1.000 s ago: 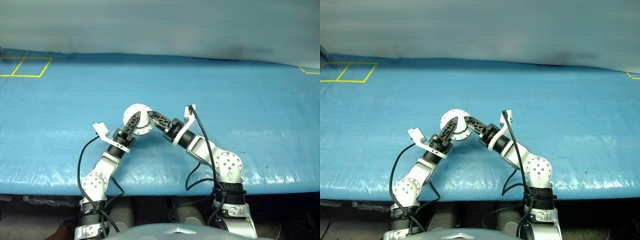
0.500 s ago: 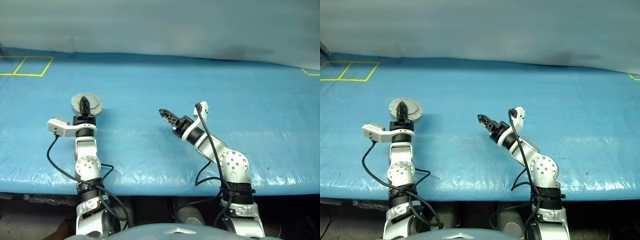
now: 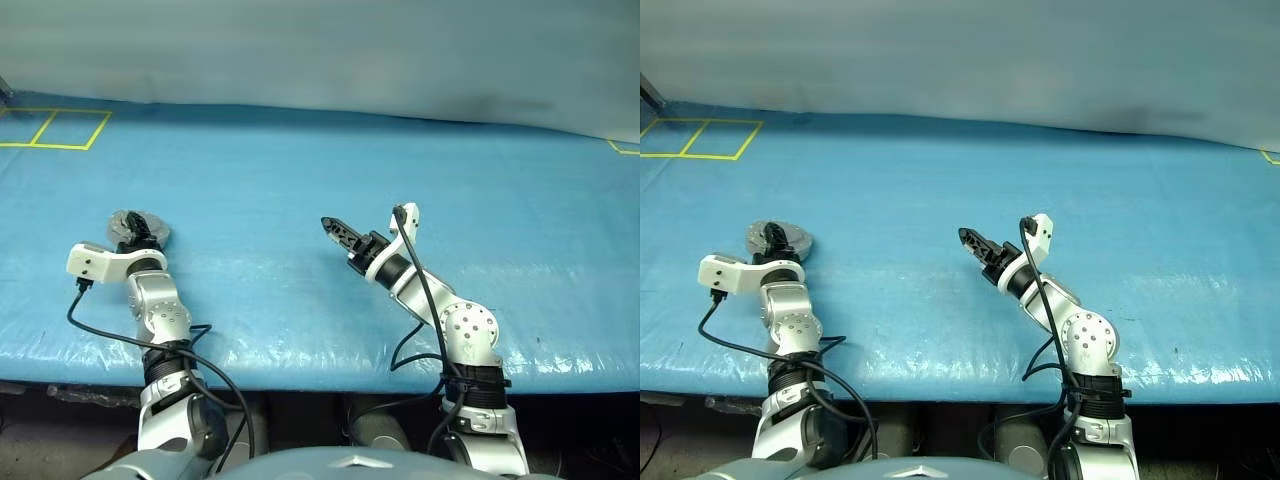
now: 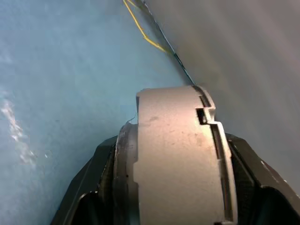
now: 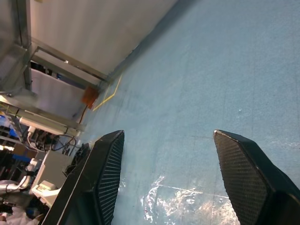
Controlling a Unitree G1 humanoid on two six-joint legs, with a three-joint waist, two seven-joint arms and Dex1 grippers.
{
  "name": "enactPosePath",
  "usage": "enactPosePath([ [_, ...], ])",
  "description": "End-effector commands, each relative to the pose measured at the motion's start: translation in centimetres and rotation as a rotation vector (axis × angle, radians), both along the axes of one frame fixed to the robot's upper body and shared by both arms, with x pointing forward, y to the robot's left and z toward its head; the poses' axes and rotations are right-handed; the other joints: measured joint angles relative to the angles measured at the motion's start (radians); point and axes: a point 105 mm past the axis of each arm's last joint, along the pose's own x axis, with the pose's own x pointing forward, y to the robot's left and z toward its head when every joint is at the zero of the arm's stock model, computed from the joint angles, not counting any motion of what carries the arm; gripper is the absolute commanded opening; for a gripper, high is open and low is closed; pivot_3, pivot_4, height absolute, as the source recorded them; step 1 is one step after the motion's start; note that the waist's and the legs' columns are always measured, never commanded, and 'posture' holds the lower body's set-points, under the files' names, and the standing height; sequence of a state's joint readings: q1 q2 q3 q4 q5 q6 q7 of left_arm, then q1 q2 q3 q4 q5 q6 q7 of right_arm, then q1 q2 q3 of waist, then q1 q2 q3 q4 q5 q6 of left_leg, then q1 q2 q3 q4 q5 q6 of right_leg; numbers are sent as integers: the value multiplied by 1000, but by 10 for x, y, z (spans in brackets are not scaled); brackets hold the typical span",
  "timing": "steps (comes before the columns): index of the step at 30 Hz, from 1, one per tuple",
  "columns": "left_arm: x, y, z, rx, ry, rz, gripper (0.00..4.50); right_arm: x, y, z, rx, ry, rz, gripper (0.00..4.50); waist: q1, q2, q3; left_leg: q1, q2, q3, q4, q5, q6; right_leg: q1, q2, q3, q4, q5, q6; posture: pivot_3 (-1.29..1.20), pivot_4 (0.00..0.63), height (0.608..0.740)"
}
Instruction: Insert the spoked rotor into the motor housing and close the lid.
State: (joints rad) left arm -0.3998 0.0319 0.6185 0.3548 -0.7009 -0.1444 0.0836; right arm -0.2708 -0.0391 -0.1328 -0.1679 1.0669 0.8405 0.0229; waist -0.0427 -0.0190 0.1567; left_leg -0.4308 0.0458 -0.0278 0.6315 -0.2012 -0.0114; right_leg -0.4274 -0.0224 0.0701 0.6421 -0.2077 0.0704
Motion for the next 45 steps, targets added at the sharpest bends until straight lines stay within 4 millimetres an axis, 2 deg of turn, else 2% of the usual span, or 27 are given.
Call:
enactPosePath([
  [1, -17, 22, 24, 110, -23, 134, 4466, -1, 2, 12, 21, -40, 14, 3231, 2, 0, 0, 0, 0, 0, 0, 0, 0, 0, 0, 0, 0, 0, 0, 0, 150, 740],
  [5, -33, 37, 33, 177, -7, 234, 4466, 0, 3, 12, 20, -36, 19, 3231, 5, 0, 0, 0, 0, 0, 1, 0, 0, 0, 0, 0, 0, 0, 1, 0, 150, 740],
  [8, -40, 39, 43, 254, -5, 260, 4466, 0, 3, 11, 19, -33, 26, 3231, 5, 0, 0, 1, 0, 0, 1, 0, -1, 1, 0, 0, 0, 0, 1, 0, 150, 740],
  [12, -52, 44, 66, 363, -22, 339, 4466, 0, 3, 11, 0, -40, 35, 3231, 6, 0, 0, 1, 0, 0, 2, 1, -1, 2, 0, 0, 0, 0, 1, 0, 150, 740],
  [14, -48, 34, 82, 450, -63, 309, 4466, 1, 0, 13, -74, -100, 24, 3231, 7, -1, 0, 1, 0, 0, 2, 1, -1, 2, 0, 0, 0, 0, 1, 0, 150, 740],
  [16, -36, 14, 95, 527, -122, 192, 4466, 3, -4, 15, -182, -188, 4, 3231, 8, -1, 0, 1, 0, 0, 3, 1, -1, 2, 0, 0, 0, 0, -1, 0, 150, 740],
  [18, -10, -48, 105, 698, -192, -194, 4466, 5, -15, 20, -343, -348, -30, 3231, 8, -1, 0, 1, 0, 1, 4, 1, -1, 2, -1, 0, 0, -1, -2, 0, 150, 740],
  [19, -5, -69, 104, 746, -207, -320, 4466, 4, -17, 21, -390, -399, -32, 3231, 9, 0, 0, 0, -1, 1, 4, 1, -1, 2, -1, 0, 0, -1, -2, 0, 150, 740],
  [20, -2, -99, 98, 804, -215, -516, 4466, 3, -23, 24, -436, -464, -34, 3231, 9, 0, -1, 1, -2, 1, 5, 1, -1, 3, -2, 0, 0, -1, -2, 0, 150, 740],
  [22, -5, -136, 84, 889, -214, -763, 4466, 4, -37, 23, -506, -519, -59, 3231, 4, 0, -1, 1, -2, 2, 5, 1, -1, 3, -2, 1, 0, -1, -2, 0, 150, 740],
  [28, -24, -200, 32, 1081, -95, -1290, 4466, 4, -81, -7, -705, -469, -29, 3231, -12, 1, 0, 3, 0, 3, 5, 1, -1, 2, 0, 2, 2, -2, -3, 0, 150, 740],
  [32, -30, -212, 15, 1158, -43, -1429, 4466, 0, -89, -14, -794, -497, 5, 3231, -17, 2, 0, 3, 1, 4, 5, 1, -1, 1, 0, 3, 3, -2, -4, 0, 150, 740],
  [35, -31, -217, 17, 1172, -61, -1456, 4500, -2, -90, -15, -796, -505, 10, 3789, -16, 2, 0, 3, 0, 4, 6, 1, -1, 1, 0, 4, 2, -2, -3, 0, 150, 740],
  [37, -31, -219, 17, 1175, -69, -1466, 4500, -2, -92, -15, -817, -511, -9, 4414, -13, 2, 0, 2, 0, 4, 6, 1, -1, 2, 0, 4, 2, -2, -3, 0, 150, 740],
  [45, -31, -220, 16, 1182, -67, -1477, 4500, -2, -91, -18, -852, -509, -19, 4462, -6, 2, 0, 2, 0, 4, 7, 1, -1, 2, 0, 4, 2, -2, -3, 0, 150, 740],
])
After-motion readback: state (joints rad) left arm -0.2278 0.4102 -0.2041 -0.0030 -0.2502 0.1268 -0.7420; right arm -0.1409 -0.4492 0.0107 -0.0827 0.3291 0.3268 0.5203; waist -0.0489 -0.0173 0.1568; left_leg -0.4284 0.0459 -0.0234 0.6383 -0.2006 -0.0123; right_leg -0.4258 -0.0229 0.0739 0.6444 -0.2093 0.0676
